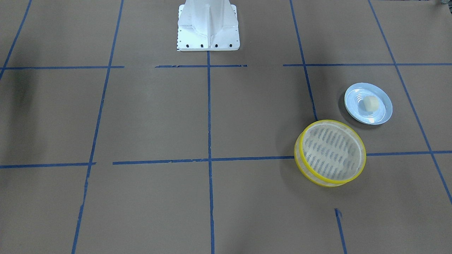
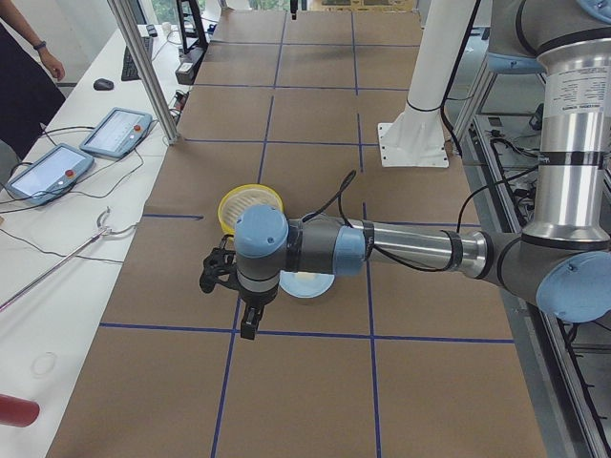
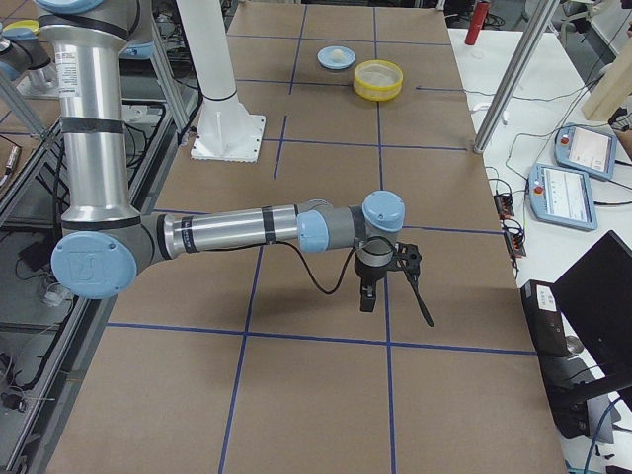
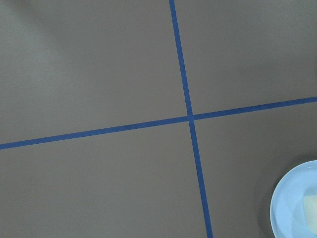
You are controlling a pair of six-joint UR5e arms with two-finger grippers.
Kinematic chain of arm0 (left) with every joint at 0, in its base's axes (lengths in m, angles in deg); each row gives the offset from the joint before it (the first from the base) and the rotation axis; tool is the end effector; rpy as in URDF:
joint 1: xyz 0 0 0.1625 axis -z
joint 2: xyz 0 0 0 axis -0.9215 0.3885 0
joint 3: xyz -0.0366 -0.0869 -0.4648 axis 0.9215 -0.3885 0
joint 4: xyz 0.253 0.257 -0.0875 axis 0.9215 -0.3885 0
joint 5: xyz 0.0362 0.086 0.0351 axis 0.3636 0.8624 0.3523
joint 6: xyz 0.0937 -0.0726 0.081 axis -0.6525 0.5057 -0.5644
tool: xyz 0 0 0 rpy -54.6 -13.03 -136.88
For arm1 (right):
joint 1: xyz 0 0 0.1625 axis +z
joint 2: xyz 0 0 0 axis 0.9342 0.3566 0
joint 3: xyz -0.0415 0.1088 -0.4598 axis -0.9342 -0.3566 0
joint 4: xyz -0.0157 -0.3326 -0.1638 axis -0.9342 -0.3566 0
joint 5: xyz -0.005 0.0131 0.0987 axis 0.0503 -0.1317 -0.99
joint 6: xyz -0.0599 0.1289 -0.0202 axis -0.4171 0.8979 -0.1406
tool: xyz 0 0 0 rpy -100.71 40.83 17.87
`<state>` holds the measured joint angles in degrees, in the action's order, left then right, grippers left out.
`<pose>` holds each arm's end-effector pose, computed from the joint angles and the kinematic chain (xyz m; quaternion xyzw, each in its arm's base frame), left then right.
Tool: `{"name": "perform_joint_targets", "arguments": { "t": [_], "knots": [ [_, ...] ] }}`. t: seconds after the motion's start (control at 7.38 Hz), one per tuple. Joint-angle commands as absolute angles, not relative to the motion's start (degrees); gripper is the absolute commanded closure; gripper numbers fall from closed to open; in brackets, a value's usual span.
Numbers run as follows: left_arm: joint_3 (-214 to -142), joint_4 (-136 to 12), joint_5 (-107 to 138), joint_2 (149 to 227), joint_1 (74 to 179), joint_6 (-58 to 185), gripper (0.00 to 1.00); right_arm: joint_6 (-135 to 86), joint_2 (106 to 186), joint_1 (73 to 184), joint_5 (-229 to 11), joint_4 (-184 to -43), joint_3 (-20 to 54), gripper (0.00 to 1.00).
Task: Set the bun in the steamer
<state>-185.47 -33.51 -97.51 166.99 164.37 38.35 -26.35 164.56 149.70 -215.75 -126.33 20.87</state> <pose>-0.0876 -0.4321 0.6863 0.1011 0.3678 0.0443 0.9233 -0.0355 -0.4678 0.6833 -0.0051 -0.3454 0.0170 0.9383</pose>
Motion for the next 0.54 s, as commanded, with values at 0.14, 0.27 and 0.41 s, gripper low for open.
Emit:
{"name": "perform_joint_targets", "arguments": {
  "t": [0.14, 0.27, 0.41],
  "knots": [
    [-185.7, -34.5, -97.6, 166.9, 164.4, 38.3, 0.0, -26.4, 164.6, 149.7, -215.7, -126.3, 20.9, 0.0],
    [-185.6, -34.6, -97.8, 166.9, 164.4, 38.4, 0.0, -26.4, 164.6, 149.7, -215.7, -126.3, 20.9, 0.0],
    [-185.5, -34.8, -97.8, 166.9, 164.4, 38.5, 0.0, -26.4, 164.6, 149.7, -215.7, -126.3, 20.9, 0.0]
  ]
}}
